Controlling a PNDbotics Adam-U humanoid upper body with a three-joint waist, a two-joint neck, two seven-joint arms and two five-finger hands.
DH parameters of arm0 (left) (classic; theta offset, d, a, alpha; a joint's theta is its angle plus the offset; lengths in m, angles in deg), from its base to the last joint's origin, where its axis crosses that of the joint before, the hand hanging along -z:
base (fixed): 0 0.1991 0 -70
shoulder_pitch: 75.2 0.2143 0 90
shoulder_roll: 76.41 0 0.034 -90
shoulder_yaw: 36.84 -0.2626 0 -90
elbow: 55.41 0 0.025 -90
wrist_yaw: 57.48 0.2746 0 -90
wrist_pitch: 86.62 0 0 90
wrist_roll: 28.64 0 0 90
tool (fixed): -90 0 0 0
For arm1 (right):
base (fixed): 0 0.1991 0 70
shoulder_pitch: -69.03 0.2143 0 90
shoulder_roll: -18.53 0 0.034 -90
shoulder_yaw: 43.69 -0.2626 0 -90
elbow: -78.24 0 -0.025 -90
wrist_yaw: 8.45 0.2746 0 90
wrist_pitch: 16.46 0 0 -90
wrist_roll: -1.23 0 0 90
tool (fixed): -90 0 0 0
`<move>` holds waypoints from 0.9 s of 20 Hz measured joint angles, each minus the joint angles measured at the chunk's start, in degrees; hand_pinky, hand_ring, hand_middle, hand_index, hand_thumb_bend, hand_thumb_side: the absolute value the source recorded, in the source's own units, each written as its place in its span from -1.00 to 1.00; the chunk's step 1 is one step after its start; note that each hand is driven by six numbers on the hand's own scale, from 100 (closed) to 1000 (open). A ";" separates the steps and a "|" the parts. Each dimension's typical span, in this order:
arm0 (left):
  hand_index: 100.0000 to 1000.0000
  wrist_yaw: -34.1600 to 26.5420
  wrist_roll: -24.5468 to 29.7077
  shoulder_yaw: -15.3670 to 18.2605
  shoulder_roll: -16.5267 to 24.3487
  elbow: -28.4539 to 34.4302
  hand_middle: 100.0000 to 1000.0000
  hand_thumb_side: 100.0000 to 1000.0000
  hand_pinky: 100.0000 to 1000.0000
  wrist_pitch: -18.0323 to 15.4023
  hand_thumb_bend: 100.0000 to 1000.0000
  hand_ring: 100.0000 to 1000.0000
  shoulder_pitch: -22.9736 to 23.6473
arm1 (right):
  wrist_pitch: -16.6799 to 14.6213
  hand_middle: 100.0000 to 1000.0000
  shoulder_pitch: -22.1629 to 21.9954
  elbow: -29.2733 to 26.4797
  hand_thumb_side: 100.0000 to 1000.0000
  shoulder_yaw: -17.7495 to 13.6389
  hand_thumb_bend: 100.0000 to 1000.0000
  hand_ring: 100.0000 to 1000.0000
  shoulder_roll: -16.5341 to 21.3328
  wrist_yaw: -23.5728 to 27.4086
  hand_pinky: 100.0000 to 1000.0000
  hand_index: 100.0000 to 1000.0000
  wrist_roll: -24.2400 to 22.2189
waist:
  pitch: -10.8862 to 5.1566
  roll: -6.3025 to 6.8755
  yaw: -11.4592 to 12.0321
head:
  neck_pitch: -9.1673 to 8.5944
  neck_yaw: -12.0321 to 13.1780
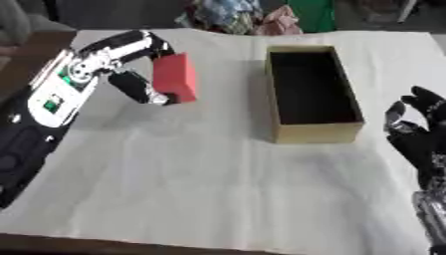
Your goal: Pick up objects on the table and place them in the box.
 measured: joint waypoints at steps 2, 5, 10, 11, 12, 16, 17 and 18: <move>0.28 1.45 -0.77 -0.04 -2.34 -2.08 -0.32 -0.86 0.59 -0.68 -0.42 -0.01 -2.10 | 0.00 0.33 0.36 0.01 -1.00 0.40 -1.00 0.85 -0.19 0.02 0.23 0.59 -0.38 | 0.03 0.01 -0.68 | -0.03 0.54; 0.31 3.92 -2.04 -0.04 -5.76 -5.27 -0.27 -0.87 0.59 -2.20 -0.43 0.01 -4.63 | 0.03 0.33 0.82 0.05 -1.00 1.12 -1.00 0.85 -0.73 0.05 0.23 0.59 -1.00 | 0.19 -0.01 -1.60 | -0.10 1.47; 0.40 8.40 -4.18 0.01 -11.13 -10.55 -0.11 -0.88 0.61 -6.34 -0.45 0.07 -7.43 | 0.11 0.33 1.19 0.30 -1.00 2.24 -1.00 0.84 -1.46 0.28 0.23 0.59 -2.00 | 0.19 -0.01 -2.83 | -0.47 2.91; 0.44 9.04 -4.66 0.02 -12.03 -11.41 -0.03 -0.89 0.62 -7.30 -0.46 0.10 -7.76 | 0.09 0.33 1.27 0.33 -1.00 2.49 -1.00 0.84 -1.59 0.38 0.22 0.59 -2.25 | 0.19 -0.02 -3.13 | -0.53 3.17; 0.45 9.56 -5.18 0.04 -12.84 -12.05 0.00 -0.90 0.63 -8.23 -0.47 0.12 -7.93 | 0.11 0.33 1.28 0.34 -1.00 2.66 -1.00 0.84 -1.74 0.50 0.22 0.59 -2.43 | 0.19 -0.03 -3.38 | -0.55 3.36; 0.53 10.17 -7.32 0.05 -15.14 -13.33 0.17 -0.91 0.65 -10.99 -0.52 0.18 -8.24 | 0.14 0.33 1.55 0.37 -1.00 3.19 -1.00 0.84 -2.13 0.58 0.22 0.59 -2.93 | 0.23 -0.24 -4.17 | -0.58 3.85; 0.56 10.09 -7.77 0.02 -15.53 -13.37 0.26 -0.90 0.66 -11.44 -0.53 0.23 -8.24 | 0.17 0.32 1.65 0.37 -1.00 3.21 -1.00 0.84 -2.18 0.59 0.22 0.59 -2.98 | 0.29 -0.30 -4.25 | -0.59 3.91; 0.59 9.99 -8.13 -0.01 -15.85 -13.37 0.31 -0.90 0.67 -11.81 -0.52 0.26 -8.24 | 0.21 0.33 1.76 0.37 -1.00 3.21 -1.00 0.84 -2.26 0.60 0.22 0.59 -3.05 | 0.35 -0.32 -4.32 | -0.61 3.95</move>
